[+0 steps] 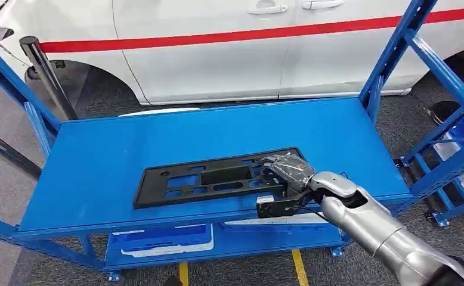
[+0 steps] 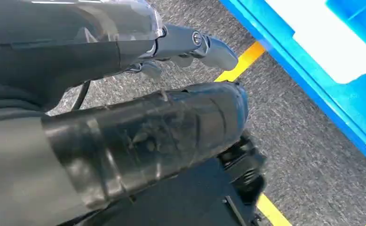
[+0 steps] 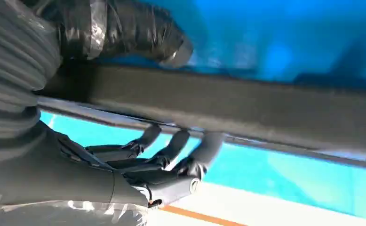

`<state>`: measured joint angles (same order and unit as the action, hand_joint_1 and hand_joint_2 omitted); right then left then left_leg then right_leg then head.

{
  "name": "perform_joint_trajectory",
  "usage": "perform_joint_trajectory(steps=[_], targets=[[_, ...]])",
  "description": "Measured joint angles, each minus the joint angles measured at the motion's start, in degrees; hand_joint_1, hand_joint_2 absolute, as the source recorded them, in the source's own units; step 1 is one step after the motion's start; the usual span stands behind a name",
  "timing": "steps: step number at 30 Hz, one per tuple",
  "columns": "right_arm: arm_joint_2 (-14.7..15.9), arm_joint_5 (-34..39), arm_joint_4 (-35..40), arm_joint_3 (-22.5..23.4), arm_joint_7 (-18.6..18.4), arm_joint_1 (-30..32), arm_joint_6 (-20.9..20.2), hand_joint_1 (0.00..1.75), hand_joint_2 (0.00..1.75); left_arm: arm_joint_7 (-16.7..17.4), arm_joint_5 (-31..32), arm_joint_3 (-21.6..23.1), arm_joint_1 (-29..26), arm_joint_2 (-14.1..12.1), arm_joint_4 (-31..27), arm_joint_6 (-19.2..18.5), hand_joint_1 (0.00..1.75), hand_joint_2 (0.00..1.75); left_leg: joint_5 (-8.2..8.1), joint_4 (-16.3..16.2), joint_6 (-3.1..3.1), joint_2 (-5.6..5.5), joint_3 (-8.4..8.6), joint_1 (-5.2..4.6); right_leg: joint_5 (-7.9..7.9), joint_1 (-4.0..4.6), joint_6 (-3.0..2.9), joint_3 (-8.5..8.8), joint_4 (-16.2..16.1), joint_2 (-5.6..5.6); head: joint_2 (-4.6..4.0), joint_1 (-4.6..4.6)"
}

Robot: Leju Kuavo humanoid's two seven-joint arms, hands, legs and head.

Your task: Take the parts from the cabinet and place them on the table.

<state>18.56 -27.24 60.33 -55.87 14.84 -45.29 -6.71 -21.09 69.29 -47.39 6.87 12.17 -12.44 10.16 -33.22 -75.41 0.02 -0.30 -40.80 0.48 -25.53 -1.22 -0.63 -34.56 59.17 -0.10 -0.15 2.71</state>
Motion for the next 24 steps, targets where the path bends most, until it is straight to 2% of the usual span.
perform_joint_trajectory(steps=[1,3,4,5,6,8,9,10,12,13,14,15,16,18,19,21,23,24], targets=[[0.0,-0.2,0.0,0.2,0.0,0.0,0.0,1.75,1.75,0.0,0.0,0.0,0.0,0.0,0.0,0.0,0.0,0.0,2.22,3.3,-0.04,0.01,1.51,0.15,-0.01,-0.04,0.02,0.06,0.0,0.02,0.0,0.0],[0.0,-0.4,0.0,0.8,0.2,-0.2,0.0,1.75,1.75,0.0,0.0,0.0,0.1,0.0,0.0,0.0,0.0,0.0,7.22,13.4,-0.07,0.09,6.46,0.51,-0.2,-0.11,0.31,0.34,0.1,0.07,0.0,0.0],[0.0,-0.6,0.0,0.9,0.2,-0.1,0.0,1.75,1.75,0.0,0.0,0.0,0.2,0.0,0.0,0.0,0.0,0.0,6.57,15.6,-0.1,0.06,7.47,0.35,-0.37,0.27,0.72,0.27,0.3,0.12,0.0,0.0],[0.0,-0.6,0.0,1.0,0.1,0.1,0.1,1.75,1.75,0.0,0.0,0.0,0.3,0.0,0.0,0.0,0.0,0.0,6.44,16.2,0.45,-0.08,7.74,0.21,-0.3,0.35,1.14,0.03,0.4,0.19,0.0,0.13],[0.1,-0.6,0.0,1.2,0.1,0.2,0.1,1.75,1.75,0.0,0.0,0.0,0.2,0.0,0.0,0.0,0.0,0.0,6.55,16.2,0.65,-0.07,7.55,0.13,-0.1,0.35,1.52,0.04,0.2,0.17,0.0,0.09],[0.1,-0.8,0.0,1.8,0.1,0.4,0.7,1.75,1.75,0.0,0.0,0.0,0.0,-0.1,0.0,0.1,0.0,0.0,6.81,16.5,1.45,-0.04,7.62,0.03,0.12,0.19,2.17,0.16,-0.1,0.21,0.0,0.04],[0.2,-0.9,0.0,1.9,0.1,0.5,1.0,1.75,1.75,0.0,0.0,0.0,0.1,-0.1,0.0,0.1,0.0,0.0,7.22,17.0,2.04,0.06,7.83,0.34,-0.26,-0.06,2.35,0.0,0.3,0.22,0.0,0.07],[0.5,-1.2,0.0,2.2,0.1,0.7,1.2,1.75,1.75,0.0,0.0,0.0,0.1,-0.1,0.0,0.1,0.0,0.0,7.34,17.2,2.39,0.13,7.85,0.25,-1.69,-0.03,2.44,-0.7,2.1,0.16,0.0,0.11],[0.5,-1.2,0.0,2.5,0.1,1.0,1.2,1.75,1.75,0.0,0.0,0.0,0.2,-0.1,0.0,0.2,0.0,0.0,7.42,17.1,2.72,0.24,7.61,0.07,-6.04,0.01,2.56,-4.4,9.9,0.19,0.0,0.11],[0.6,-1.3,0.0,2.6,0.1,1.3,1.2,1.75,1.75,0.0,0.0,0.0,0.2,-0.1,0.0,0.2,0.0,0.0,7.4,17.1,2.79,0.28,7.56,-0.06,-7.57,-0.02,2.65,-6.11,13.6,0.18,0.0,0.07],[0.6,-1.7,0.0,2.6,0.2,1.8,2.1,1.75,1.75,0.0,0.0,0.0,0.1,-0.1,0.0,0.2,0.0,0.0,7.39,17.1,2.83,0.27,7.55,-0.2,-8.39,-0.02,2.69,-7.89,17.5,0.17,0.0,0.09],[0.6,-2.3,0.1,2.7,0.2,2.1,3.2,1.75,1.75,0.0,-0.1,0.0,0.0,-0.1,0.0,0.3,0.0,0.0,7.37,17.1,2.85,0.25,7.63,-0.24,-7.46,-0.01,2.63,-7.78,17.2,0.17,0.0,0.07],[0.6,-3.5,0.4,2.9,0.0,2.6,4.6,1.75,1.75,0.0,-0.2,0.0,0.0,-0.1,0.0,0.4,0.0,0.0,7.35,17.1,2.85,0.2,7.71,-0.25,-5.76,-0.01,2.5,-6.7,15.0,0.17,0.0,0.11],[0.7,-8.4,2.7,4.1,-1.4,4.7,9.8,1.75,1.75,0.0,-0.8,-0.1,0.0,-0.1,0.0,0.6,0.0,0.0,7.18,17.0,2.69,-0.01,7.95,-0.28,-0.38,0.03,1.91,-1.27,4.1,0.17,0.0,0.09],[0.8,-11.1,4.1,4.9,-2.4,6.0,12.1,1.75,1.75,-0.1,-0.9,-0.2,-0.1,-0.1,0.0,0.7,0.0,0.0,7.07,16.9,2.54,-0.05,7.78,-0.44,-0.61,0.27,1.63,0.29,0.8,0.18,0.0,0.11],[0.9,-15.5,7.4,6.5,-3.8,8.9,15.4,1.75,1.75,-0.2,-1.2,-0.4,-0.2,-0.1,0.0,0.9,0.0,0.0,7.11,16.8,2.06,-0.17,7.44,-0.64,-0.5,0.59,1.53,0.1,0.2,0.15,0.0,0.07],[1.0,-17.9,10.6,8.4,-4.8,11.8,17.4,1.75,1.75,-0.2,-1.4,-0.7,-0.5,-0.1,0.0,1.0,0.0,0.0,7.2,17.1,1.51,-0.19,7.56,-0.47,-0.48,0.77,1.09,0.06,0.1,0.13,0.0,0.07],[1.0,-18.5,12.1,9.1,-5.0,12.7,17.7,1.75,1.75,-0.2,-1.4,-0.8,-0.5,-0.1,0.0,1.0,0.0,0.0,6.8,16.9,1.16,-0.23,7.43,-0.7,-0.2,0.13,0.65,0.34,-0.4,0.06,0.0,0.02]])
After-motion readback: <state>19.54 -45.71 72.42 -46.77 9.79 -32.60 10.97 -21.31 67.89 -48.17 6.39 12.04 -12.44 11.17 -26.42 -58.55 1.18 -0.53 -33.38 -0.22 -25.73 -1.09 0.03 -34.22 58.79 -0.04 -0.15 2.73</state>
